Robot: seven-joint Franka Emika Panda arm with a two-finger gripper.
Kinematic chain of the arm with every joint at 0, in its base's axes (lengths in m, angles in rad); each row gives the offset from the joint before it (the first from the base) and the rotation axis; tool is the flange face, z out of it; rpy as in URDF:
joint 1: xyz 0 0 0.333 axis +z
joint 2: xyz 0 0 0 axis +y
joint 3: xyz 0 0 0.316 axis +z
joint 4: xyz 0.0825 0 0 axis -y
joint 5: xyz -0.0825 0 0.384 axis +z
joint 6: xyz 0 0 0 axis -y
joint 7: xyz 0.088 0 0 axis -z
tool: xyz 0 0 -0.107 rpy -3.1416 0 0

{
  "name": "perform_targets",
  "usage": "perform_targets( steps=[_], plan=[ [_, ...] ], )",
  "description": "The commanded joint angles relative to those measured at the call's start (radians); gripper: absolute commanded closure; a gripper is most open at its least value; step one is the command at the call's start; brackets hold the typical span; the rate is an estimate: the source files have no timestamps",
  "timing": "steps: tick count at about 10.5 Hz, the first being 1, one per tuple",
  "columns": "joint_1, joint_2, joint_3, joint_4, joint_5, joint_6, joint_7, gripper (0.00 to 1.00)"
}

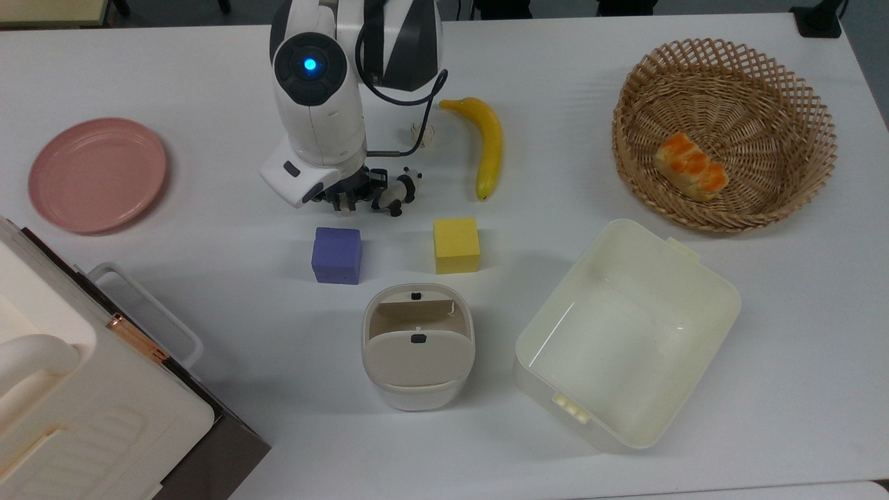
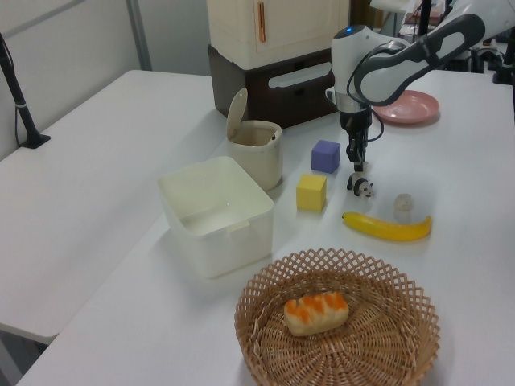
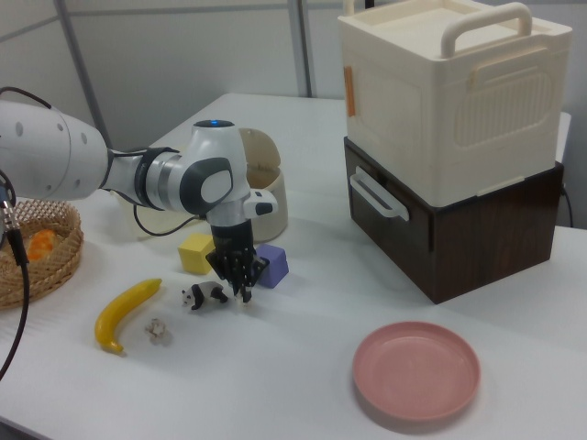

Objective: Grab it up and put it in the trash
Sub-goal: 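Lower the gripper and close it on the small white ball, then lift the ball and carry it over the cream trash can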

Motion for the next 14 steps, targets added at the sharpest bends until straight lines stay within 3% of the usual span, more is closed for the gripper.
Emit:
perform_targets(
  steps=[1,8,12,13,14],
  plan=[
    [0.007,-0.064,-0.003,0.021,-0.017,-0.006,0.009,0.87],
    [0.079,-0.037,0.001,0.276,-0.014,0.036,0.013,0.86],
    [0.13,0.014,0.001,0.29,-0.02,0.345,0.069,0.86],
    [0.131,0.032,0.001,0.29,-0.022,0.422,0.069,0.81],
    [0.131,0.041,0.001,0.287,-0.02,0.505,0.07,0.7]
  ],
)
